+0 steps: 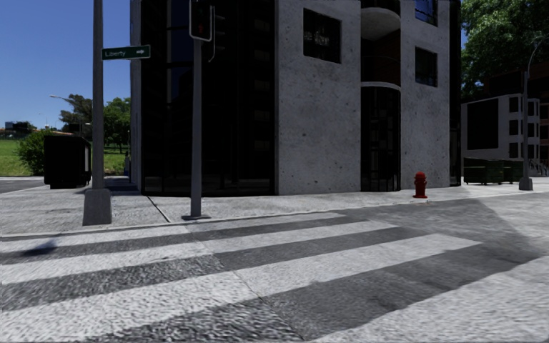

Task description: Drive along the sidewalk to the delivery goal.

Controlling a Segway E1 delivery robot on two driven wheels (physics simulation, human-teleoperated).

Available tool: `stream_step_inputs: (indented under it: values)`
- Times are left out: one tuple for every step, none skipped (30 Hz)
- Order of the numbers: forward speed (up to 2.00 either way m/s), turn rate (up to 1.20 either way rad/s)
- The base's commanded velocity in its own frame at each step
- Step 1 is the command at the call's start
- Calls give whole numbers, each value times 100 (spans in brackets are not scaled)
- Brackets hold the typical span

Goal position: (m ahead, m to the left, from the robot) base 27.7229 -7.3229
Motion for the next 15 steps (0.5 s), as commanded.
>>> stream_step_inputs:
  values:
    - [200,0]
    - [200,0]
    - [200,0]
    - [200,0]
    - [200,0]
    - [200,0]
    - [200,0]
    - [200,0]
    - [200,0]
    - [200,0]
    - [200,0]
    - [200,0]
    - [200,0]
    - [200,0]
    - [200,0]
